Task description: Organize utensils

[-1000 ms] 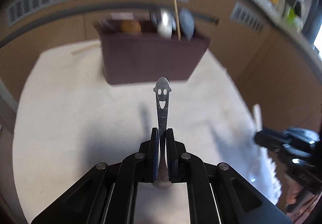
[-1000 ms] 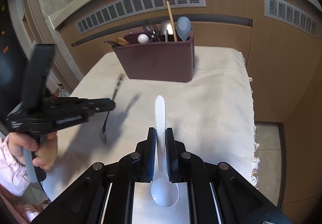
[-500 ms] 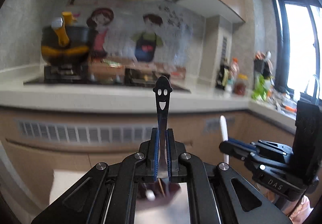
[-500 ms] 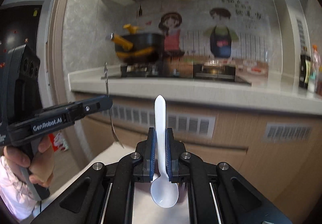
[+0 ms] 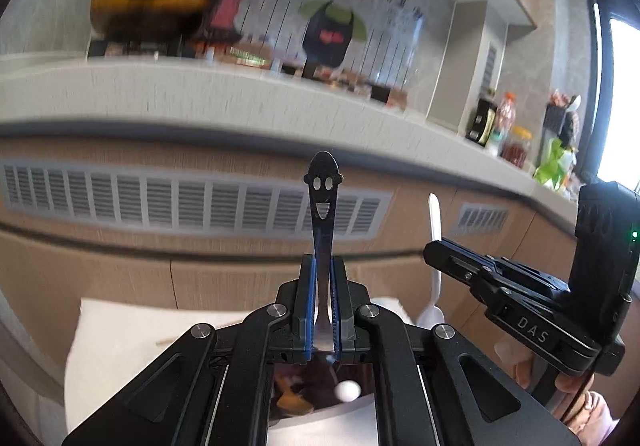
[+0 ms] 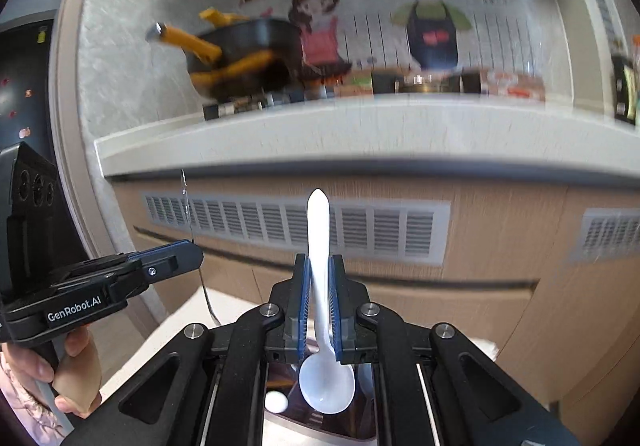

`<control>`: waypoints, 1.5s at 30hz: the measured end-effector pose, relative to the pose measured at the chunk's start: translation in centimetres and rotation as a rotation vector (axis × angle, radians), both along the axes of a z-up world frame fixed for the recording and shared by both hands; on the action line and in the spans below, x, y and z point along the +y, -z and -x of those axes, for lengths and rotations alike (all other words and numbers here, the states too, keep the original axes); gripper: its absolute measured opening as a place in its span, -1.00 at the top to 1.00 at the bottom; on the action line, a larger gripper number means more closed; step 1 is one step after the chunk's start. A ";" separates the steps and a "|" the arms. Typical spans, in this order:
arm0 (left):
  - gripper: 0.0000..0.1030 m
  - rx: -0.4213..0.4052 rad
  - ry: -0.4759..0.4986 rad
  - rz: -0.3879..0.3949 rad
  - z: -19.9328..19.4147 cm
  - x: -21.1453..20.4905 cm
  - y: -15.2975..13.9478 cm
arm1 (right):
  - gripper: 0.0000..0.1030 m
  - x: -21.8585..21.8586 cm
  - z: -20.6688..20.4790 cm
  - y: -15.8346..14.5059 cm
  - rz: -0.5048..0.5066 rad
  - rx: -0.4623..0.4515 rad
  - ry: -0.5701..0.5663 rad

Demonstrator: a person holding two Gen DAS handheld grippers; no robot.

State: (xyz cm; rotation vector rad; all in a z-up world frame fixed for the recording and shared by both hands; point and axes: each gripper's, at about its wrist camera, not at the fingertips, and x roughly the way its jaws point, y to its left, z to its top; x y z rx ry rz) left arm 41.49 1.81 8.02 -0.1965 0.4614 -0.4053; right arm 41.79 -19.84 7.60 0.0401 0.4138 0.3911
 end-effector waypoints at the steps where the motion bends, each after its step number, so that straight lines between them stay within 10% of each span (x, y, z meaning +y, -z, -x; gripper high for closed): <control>1: 0.87 0.013 -0.001 -0.003 -0.4 -0.1 0.7 | 0.83 0.1 -0.4 1.0 0.010 0.008 0.005; 14: 0.83 0.189 -0.006 -0.032 -2.7 -0.8 7.8 | 0.80 0.1 -2.4 7.3 0.032 0.082 0.001; 18: 0.79 0.214 -0.018 -0.021 -1.9 -0.4 7.7 | 0.15 -0.5 -1.1 8.5 -0.004 0.142 -0.030; 29: -0.51 0.128 -0.139 -0.133 10.4 -0.7 4.3 | -0.62 -2.4 9.0 6.7 -0.024 0.173 0.068; 45: -0.99 0.029 -0.307 -0.309 26.2 -1.6 7.9 | -1.00 -0.9 24.4 8.9 0.160 0.118 0.272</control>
